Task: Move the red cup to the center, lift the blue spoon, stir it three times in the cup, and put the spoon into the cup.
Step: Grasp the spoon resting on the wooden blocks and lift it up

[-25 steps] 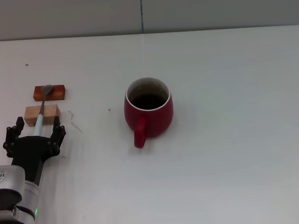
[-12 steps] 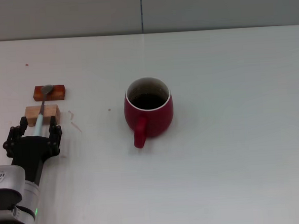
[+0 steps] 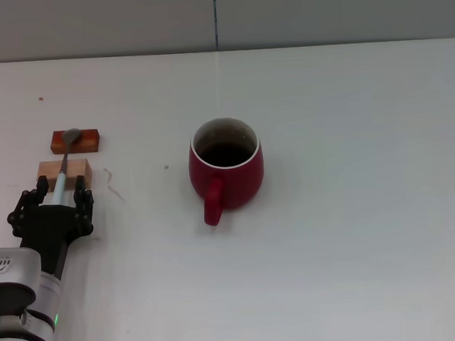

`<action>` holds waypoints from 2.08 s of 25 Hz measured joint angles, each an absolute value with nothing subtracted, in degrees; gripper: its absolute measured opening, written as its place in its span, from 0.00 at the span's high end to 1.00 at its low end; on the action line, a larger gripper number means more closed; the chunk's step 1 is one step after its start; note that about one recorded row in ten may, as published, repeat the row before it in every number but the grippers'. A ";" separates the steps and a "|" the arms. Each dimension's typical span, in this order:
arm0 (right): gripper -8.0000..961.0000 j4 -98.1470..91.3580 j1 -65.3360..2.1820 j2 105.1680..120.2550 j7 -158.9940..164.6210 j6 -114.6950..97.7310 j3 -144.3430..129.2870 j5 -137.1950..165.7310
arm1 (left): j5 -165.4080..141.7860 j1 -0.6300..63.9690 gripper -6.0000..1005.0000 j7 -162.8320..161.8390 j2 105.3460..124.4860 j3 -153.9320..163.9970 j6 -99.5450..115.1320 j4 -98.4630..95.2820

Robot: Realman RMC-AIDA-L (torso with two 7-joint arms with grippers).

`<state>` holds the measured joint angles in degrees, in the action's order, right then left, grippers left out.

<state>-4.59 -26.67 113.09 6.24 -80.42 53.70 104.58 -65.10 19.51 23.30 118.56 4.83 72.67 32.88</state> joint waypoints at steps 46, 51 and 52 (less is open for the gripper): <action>0.43 -4.96 -26.54 113.20 6.23 -81.04 53.61 104.58 | -65.13 19.58 0.63 23.65 118.56 4.84 73.01 33.05; 0.43 -5.00 -26.51 113.20 6.24 -81.04 53.61 104.58 | -65.13 19.54 0.65 23.65 118.56 4.84 72.97 33.04; 0.43 -5.01 -26.48 113.20 6.24 -81.04 53.61 104.58 | -65.13 19.53 0.65 23.66 118.56 4.84 72.96 33.05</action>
<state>-5.01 -26.48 113.20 6.24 -81.04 53.61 104.58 -65.13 19.53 23.67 118.56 4.84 72.96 33.05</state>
